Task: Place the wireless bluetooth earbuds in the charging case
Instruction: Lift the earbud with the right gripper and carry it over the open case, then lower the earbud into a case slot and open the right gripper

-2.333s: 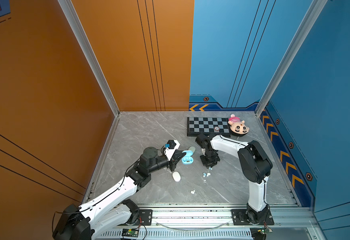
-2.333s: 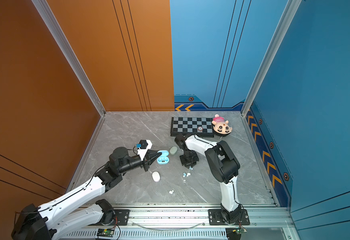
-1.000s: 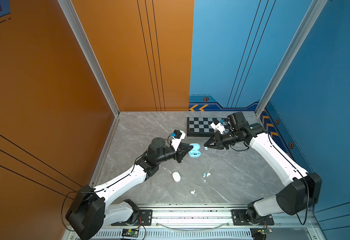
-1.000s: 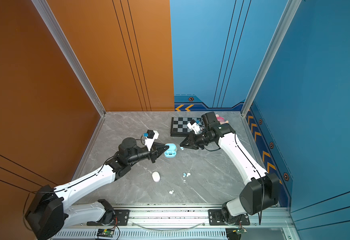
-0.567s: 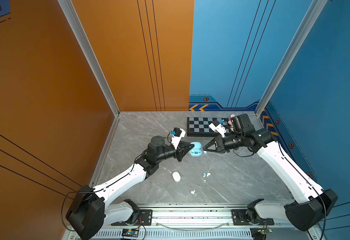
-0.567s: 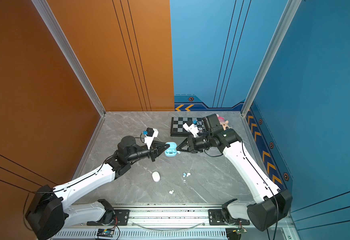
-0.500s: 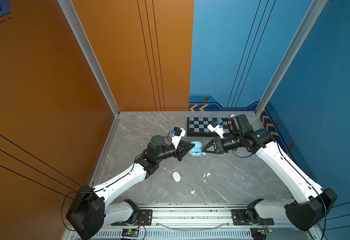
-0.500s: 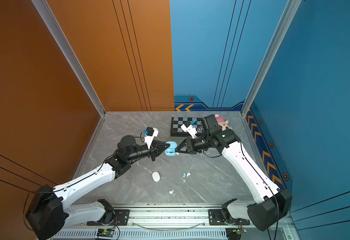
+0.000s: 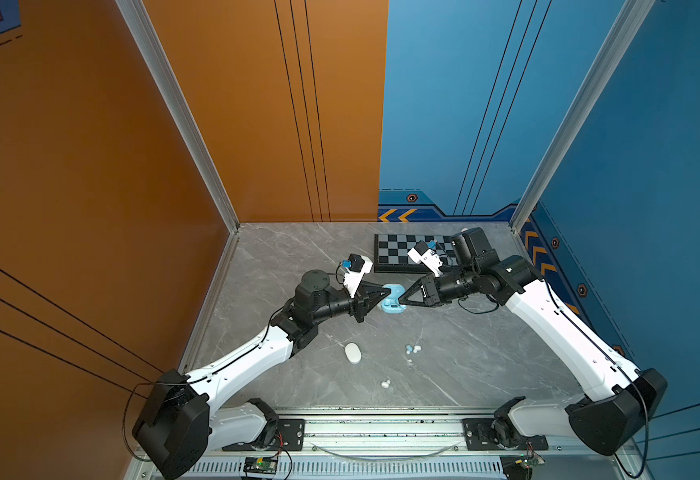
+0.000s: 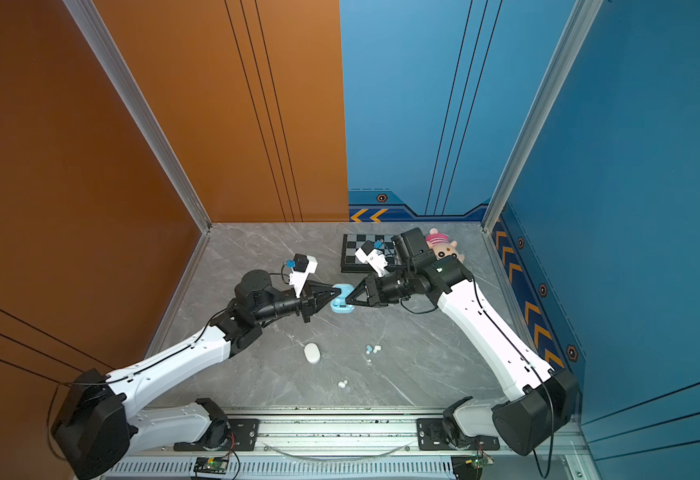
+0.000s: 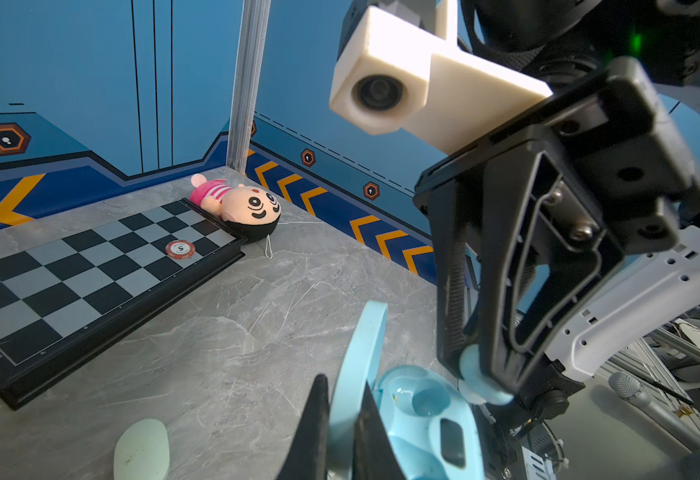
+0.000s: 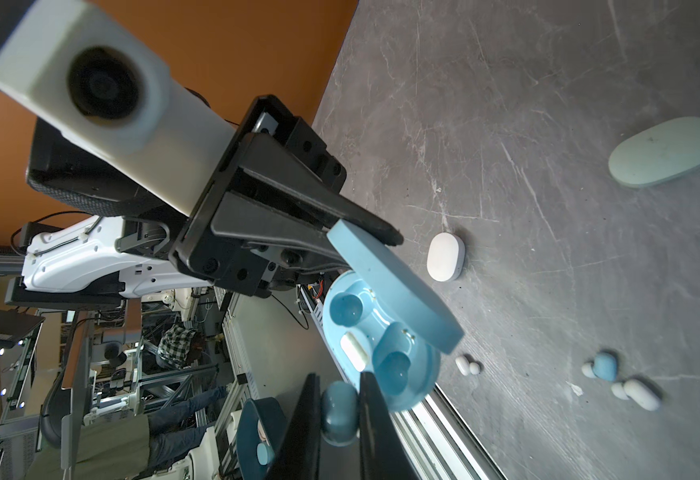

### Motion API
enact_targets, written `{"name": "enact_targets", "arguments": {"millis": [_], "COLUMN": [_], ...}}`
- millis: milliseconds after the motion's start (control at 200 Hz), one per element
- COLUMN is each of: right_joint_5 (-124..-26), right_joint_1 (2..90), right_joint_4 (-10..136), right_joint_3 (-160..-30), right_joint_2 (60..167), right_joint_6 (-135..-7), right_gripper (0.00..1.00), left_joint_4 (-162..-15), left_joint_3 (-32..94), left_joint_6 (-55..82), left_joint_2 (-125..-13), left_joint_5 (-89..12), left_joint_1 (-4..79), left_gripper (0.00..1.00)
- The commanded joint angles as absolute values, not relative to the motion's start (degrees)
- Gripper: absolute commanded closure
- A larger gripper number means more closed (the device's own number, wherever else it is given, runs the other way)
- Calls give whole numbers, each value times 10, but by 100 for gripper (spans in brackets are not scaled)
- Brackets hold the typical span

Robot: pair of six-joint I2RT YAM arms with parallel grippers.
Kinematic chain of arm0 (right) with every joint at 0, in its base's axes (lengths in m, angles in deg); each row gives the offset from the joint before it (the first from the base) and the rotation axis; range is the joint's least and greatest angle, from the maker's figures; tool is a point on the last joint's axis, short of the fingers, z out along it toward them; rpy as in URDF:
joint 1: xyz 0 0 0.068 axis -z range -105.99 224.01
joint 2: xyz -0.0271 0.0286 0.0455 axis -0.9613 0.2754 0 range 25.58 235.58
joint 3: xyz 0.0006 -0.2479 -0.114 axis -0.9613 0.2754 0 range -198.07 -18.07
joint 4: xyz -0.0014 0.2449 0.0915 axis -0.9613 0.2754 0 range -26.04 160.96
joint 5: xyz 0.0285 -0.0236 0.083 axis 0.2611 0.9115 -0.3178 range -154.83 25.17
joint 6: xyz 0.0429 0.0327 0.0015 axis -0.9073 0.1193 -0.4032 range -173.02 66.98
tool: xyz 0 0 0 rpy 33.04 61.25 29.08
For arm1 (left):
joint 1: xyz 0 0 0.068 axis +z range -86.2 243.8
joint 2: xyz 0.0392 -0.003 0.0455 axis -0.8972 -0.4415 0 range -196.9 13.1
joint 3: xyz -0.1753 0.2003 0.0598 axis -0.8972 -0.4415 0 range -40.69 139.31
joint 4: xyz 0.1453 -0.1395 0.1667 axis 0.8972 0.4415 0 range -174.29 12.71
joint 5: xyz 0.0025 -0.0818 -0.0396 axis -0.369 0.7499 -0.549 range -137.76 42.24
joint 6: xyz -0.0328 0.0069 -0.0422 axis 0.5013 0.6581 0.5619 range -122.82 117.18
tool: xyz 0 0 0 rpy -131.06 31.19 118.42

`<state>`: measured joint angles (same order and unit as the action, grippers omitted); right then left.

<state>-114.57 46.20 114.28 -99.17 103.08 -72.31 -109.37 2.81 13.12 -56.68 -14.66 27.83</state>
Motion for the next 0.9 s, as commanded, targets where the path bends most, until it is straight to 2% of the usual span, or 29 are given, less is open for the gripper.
{"name": "enact_targets", "arguments": {"millis": [0,896], "right_joint_5": [-1129,-1099], "right_joint_1": [458,442], "right_joint_4": [1124,1118], "right_joint_3": [-1009,-991], "right_joint_2": [1034,1046], "right_joint_6": [-721,-716], "right_gripper": [87,86], "left_joint_4": [-1103,-1103], "left_joint_3": [44,47], "left_joint_6": [125,91], "left_joint_2": [-560,-544], "left_joint_5": [-136,-162], "left_joint_1": [272,260], "left_gripper": [100,100]}}
